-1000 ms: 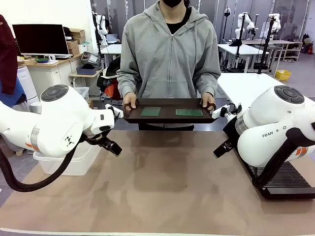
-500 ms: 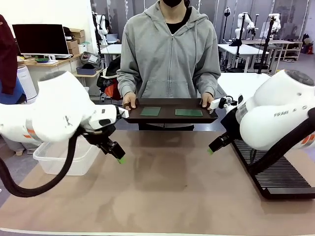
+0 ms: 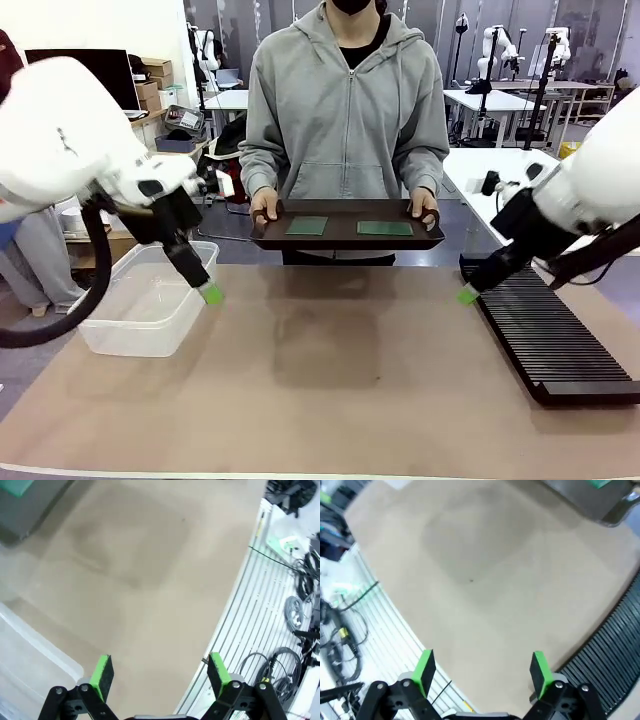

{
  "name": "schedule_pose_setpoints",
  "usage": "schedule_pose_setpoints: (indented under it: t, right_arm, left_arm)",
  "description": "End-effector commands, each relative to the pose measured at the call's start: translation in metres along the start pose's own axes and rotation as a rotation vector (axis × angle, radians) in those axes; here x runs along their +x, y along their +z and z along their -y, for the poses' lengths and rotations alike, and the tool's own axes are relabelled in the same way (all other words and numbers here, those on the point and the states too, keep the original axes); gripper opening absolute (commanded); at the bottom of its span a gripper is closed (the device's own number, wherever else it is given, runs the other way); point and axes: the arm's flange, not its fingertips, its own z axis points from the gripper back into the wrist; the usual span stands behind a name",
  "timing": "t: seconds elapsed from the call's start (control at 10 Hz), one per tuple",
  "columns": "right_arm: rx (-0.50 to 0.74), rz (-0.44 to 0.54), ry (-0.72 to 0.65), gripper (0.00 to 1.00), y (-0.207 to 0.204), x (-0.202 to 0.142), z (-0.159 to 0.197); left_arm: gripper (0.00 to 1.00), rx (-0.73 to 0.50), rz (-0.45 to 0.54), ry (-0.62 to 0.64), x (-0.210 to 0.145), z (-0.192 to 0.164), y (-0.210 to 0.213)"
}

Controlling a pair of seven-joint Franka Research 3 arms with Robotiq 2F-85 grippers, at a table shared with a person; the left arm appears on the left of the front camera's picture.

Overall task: Sort PCBs into racks and boxes based on the side picked up.
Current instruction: Pick up the Blank PCB handed by the Human.

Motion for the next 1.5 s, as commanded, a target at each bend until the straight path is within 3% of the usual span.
schedule_pose_setpoints:
  t: [0.0, 0.1, 0.2, 0.7, 0.9, 1.0, 1.1, 1.4]
  right_arm:
    - [0.063, -0.009, 0.023, 1.0, 0.037, 0.001, 0.014]
    - [0.051, -0.015, 0.036, 1.0, 0.054, 0.0, 0.016]
    - [0.024, -0.005, 0.012, 1.0, 0.022, 0.001, 0.003]
    - [0.019, -0.034, 0.012, 1.0, 0.028, 0.0, 0.001]
    - [0.137, -0.035, 0.03, 1.0, 0.081, 0.009, 0.014]
    - [0.193, 0.012, 0.044, 1.0, 0.11, 0.01, 0.014]
    - [0.199, 0.056, 0.081, 1.0, 0.137, 0.01, 0.016]
    - [0.037, 0.166, 0.179, 1.0, 0.209, 0.014, 0.023]
  left_arm:
    - [1.0, -0.009, 0.071, -0.022, -0.004, -0.009, 0.024]
    - [1.0, 0.029, 0.089, 0.013, -0.002, -0.003, 0.03]
    - [1.0, 0.003, 0.032, -0.025, 0.001, -0.001, 0.02]
    - [1.0, 0.023, 0.021, -0.019, 0.005, 0.002, 0.022]
    - [1.0, 0.002, 0.005, -0.091, 0.002, 0.0, 0.071]
    - [1.0, 0.137, 0.041, -0.05, -0.001, 0.002, 0.092]
    - [1.0, 0.071, 0.022, -0.04, -0.004, 0.006, 0.114]
    - [1.0, 0.123, 0.039, 0.129, -0.012, 0.008, 0.169]
